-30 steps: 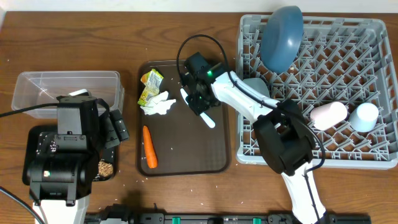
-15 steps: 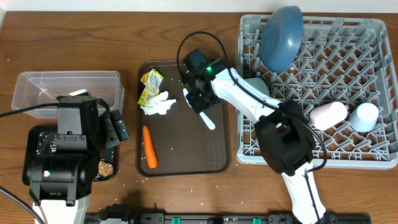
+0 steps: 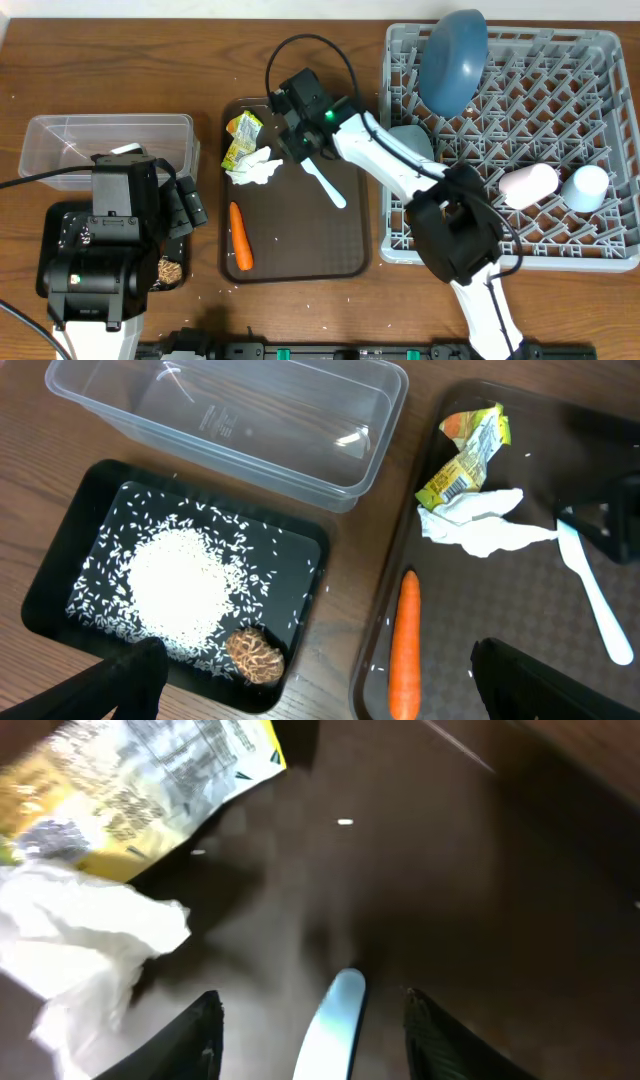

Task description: Sort waste into correct bins and load items into the dishwasher rack

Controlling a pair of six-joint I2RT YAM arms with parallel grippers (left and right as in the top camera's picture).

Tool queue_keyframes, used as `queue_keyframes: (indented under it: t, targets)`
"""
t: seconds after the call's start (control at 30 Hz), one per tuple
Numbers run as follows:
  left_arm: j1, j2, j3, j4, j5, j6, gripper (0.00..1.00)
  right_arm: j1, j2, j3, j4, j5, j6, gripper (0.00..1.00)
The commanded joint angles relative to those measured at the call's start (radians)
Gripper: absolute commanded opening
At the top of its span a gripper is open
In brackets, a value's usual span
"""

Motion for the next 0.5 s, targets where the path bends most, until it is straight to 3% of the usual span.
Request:
queue_keyframes:
  t: [0.0, 0.23, 0.47]
  targets:
    - [0.002, 0.0, 0.014, -0.003, -0.016, -0.005, 0.98, 0.007, 0.062, 0.01, 0.003, 0.047, 0.025, 0.48]
    - [0.002, 0.0, 0.014, -0.003, -0.016, -0.005, 0.98, 0.008, 0.108, 0.01, 0.005, 0.047, 0.043, 0.41]
    - [0.002, 0.0, 0.014, -0.003, -0.016, -0.005, 0.98, 0.008, 0.129, 0.01, -0.017, -0.016, 0.058, 0.12]
